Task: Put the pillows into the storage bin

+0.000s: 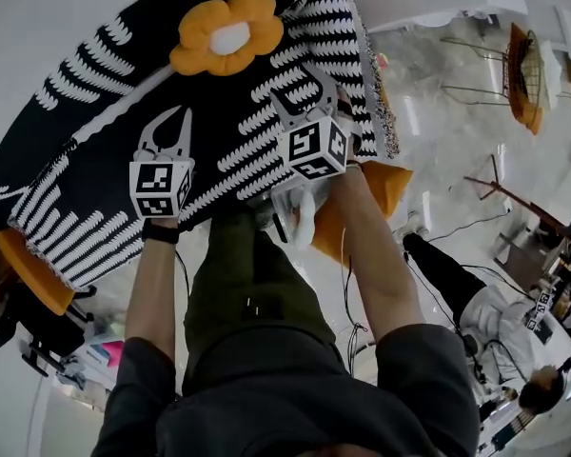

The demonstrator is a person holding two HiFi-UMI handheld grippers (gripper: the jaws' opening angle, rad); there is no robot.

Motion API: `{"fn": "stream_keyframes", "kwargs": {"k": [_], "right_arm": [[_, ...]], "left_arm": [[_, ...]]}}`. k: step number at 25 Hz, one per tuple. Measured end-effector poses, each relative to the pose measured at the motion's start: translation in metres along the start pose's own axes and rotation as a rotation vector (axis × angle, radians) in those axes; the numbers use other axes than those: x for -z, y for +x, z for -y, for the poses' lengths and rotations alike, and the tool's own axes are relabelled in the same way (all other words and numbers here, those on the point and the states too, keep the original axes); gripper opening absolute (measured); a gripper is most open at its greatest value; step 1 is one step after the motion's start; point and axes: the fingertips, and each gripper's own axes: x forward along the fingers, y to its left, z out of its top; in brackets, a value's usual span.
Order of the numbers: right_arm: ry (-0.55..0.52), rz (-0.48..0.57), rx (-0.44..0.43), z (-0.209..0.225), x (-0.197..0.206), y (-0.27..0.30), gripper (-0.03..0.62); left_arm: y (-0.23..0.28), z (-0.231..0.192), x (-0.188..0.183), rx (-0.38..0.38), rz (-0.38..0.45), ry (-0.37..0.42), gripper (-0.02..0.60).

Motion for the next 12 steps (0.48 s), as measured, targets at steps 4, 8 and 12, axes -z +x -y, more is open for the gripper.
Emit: {"fn": "stream_keyframes", "kwargs": {"k": [4, 8, 12], "right_arm": [[-0.023, -0.021, -0.029, 0.008, -0.003, 0.049, 0.273], [-0.045, -0.039, -0.048, 0.017, -0.004, 0.103, 0.273], [-0.056, -0.056, -0.069, 0.024, -0.005, 0.15, 0.273]], "left_arm": [[0.029, -0.022, 0.003, 0.001, -0.022, -0.012, 0.005], [0.061, -0.048, 0.008, -0.006, -0.032, -0.027, 0.004], [0.088, -0.068, 0.017, -0.011, -0.049, -0.048, 0.005]]}}
